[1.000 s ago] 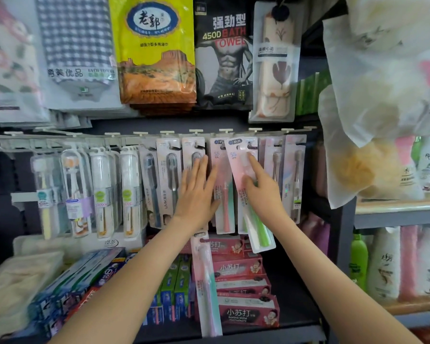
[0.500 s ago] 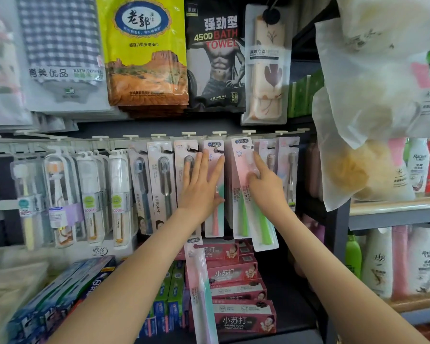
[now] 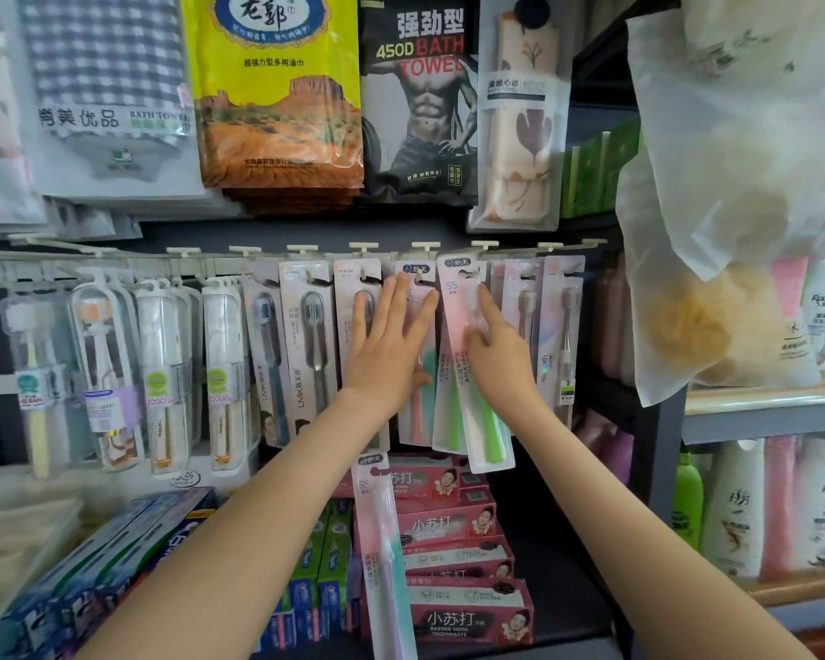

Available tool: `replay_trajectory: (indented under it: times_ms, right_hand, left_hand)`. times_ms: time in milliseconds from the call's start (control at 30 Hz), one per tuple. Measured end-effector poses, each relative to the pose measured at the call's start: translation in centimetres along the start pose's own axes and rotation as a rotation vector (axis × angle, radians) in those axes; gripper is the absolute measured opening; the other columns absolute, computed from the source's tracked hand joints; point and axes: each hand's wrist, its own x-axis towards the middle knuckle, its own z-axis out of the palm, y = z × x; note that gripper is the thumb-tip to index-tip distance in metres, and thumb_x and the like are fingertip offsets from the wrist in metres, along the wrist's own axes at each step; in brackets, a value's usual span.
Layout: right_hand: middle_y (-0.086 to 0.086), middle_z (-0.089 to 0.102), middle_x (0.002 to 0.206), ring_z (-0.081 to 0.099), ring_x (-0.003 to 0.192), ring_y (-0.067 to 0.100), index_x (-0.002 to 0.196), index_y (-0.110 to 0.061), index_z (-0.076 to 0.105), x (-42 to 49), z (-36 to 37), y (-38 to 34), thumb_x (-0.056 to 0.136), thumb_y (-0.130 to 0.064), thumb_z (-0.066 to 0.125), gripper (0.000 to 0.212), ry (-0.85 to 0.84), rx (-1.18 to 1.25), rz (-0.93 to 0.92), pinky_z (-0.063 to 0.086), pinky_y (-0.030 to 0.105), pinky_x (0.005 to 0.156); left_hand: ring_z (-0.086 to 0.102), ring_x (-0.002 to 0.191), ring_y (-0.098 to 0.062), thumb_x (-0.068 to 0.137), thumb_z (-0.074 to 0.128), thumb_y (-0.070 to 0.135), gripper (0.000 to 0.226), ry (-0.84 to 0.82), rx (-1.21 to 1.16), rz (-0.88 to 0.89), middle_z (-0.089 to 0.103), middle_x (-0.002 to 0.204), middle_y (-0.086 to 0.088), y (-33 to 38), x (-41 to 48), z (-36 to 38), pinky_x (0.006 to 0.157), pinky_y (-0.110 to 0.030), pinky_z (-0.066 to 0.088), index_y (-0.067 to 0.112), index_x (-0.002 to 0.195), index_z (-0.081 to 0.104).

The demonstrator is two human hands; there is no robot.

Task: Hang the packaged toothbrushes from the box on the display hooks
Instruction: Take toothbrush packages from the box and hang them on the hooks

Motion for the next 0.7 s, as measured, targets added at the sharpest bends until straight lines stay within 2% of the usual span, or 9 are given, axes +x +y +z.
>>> replay_trajectory:
  times_ms: [100,233,467,567,700]
  right_hand:
    - [0.016,0.059,0.11,0.051,0.071,0.016,0.152,-0.033,0.02,-0.4,0.4,0.8,0.1,-0.015,0.037,0.057,0.08,0.038,0.0,0.046,0.03,0.076]
    - [0.017,0.058,0.109,0.052,0.075,0.019,0.152,-0.032,0.02,-0.7,0.5,1.2,0.101,-0.015,0.038,0.057,0.095,0.038,-0.012,0.047,0.033,0.084]
    - [0.014,0.055,0.099,0.051,0.073,0.018,0.153,-0.031,0.014,-1.2,0.1,1.0,0.101,-0.017,0.039,0.059,0.045,-0.026,-0.015,0.039,0.028,0.072]
    - [0.011,0.051,0.107,0.053,0.078,0.022,0.153,-0.033,0.01,-2.0,0.1,1.2,0.1,-0.017,0.04,0.063,0.027,-0.055,-0.02,0.04,0.03,0.071]
    - [0.012,0.041,0.129,0.055,0.095,0.027,0.154,-0.028,0.007,-3.3,0.3,1.7,0.101,-0.02,0.042,0.064,0.048,-0.146,-0.051,0.04,0.03,0.076]
  left_hand:
    - [-0.03,0.142,-0.029,0.09,0.057,0.051,0.104,0.003,-0.003,0.002,-0.029,0.155,-0.016,0.2,0.0,-0.1,0.098,-0.045,-0.036,0.024,0.148,-0.025]
    - [-0.031,0.142,-0.029,0.09,0.055,0.053,0.103,0.007,0.02,0.006,-0.029,0.155,-0.016,0.3,-0.1,-0.2,0.098,-0.046,-0.035,0.024,0.148,-0.024]
    - [-0.036,0.136,-0.027,0.09,0.053,0.054,0.1,0.024,-0.011,0.043,-0.027,0.156,-0.016,0.8,-0.7,-0.2,0.111,-0.054,-0.02,0.024,0.146,-0.024]
    - [-0.034,0.138,-0.027,0.092,0.05,0.055,0.095,0.045,-0.015,0.052,-0.027,0.156,-0.015,0.9,-1.3,-0.2,0.112,-0.053,-0.021,0.023,0.151,-0.016]
    - [-0.037,0.135,-0.023,0.096,0.047,0.049,0.087,0.052,-0.074,0.041,-0.035,0.148,-0.009,0.8,-2.9,0.1,0.104,-0.046,-0.033,0.026,0.148,-0.019]
